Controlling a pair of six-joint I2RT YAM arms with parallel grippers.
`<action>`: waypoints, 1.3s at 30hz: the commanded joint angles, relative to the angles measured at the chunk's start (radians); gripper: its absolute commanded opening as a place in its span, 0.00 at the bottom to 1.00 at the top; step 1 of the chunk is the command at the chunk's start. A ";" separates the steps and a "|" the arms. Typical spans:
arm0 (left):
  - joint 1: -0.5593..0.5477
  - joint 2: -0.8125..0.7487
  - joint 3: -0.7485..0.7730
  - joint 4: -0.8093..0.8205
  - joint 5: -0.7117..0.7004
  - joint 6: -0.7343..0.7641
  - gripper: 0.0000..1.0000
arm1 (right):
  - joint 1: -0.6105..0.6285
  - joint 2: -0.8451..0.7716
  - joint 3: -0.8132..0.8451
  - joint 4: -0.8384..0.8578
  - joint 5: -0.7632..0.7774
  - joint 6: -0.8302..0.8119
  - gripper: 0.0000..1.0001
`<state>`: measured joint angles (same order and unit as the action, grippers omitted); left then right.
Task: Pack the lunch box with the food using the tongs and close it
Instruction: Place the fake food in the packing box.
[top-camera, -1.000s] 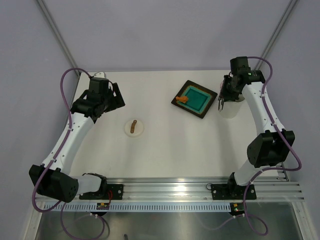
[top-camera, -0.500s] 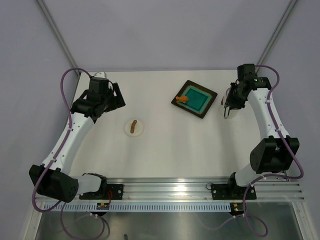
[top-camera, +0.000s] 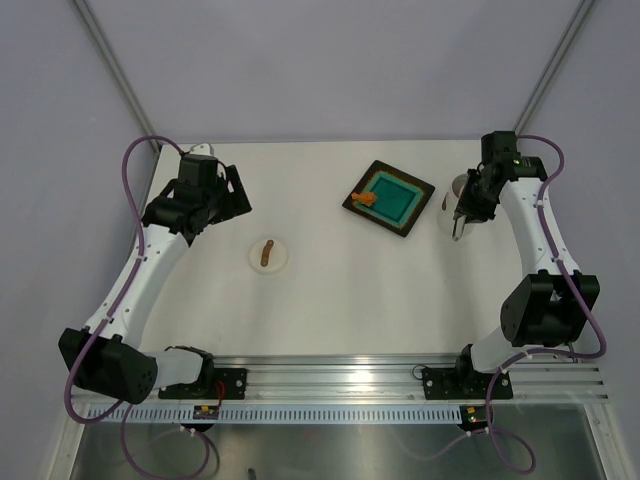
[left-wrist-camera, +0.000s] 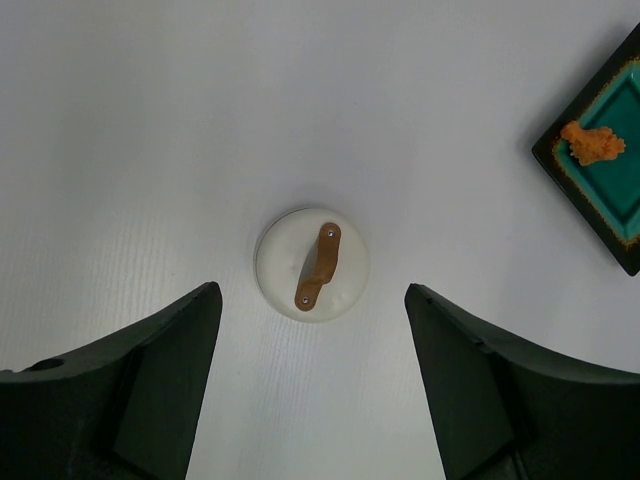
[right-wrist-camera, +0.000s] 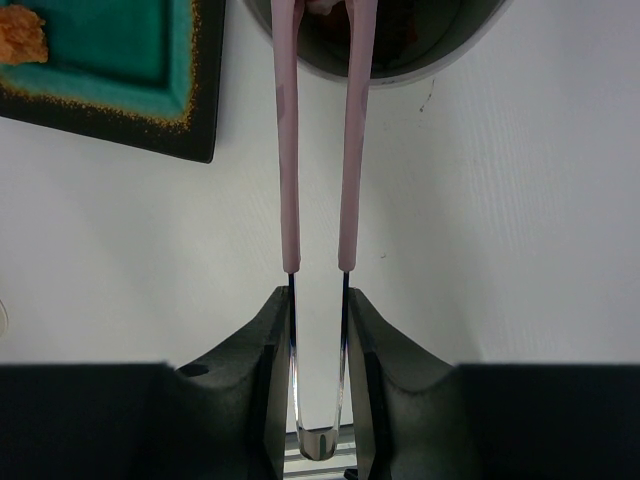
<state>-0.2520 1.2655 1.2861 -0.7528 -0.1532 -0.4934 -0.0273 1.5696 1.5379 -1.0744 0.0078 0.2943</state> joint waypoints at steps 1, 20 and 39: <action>0.007 -0.002 0.012 0.043 0.014 0.009 0.78 | -0.003 -0.033 0.008 0.022 -0.003 -0.014 0.29; 0.007 -0.009 0.004 0.041 0.012 0.004 0.78 | -0.003 -0.031 0.005 0.025 -0.035 -0.018 0.36; 0.007 0.009 0.024 0.038 0.017 -0.010 0.78 | 0.248 0.069 0.231 -0.073 -0.115 -0.067 0.10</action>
<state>-0.2512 1.2667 1.2861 -0.7532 -0.1528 -0.4953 0.1326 1.5929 1.7252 -1.1130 -0.0612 0.2607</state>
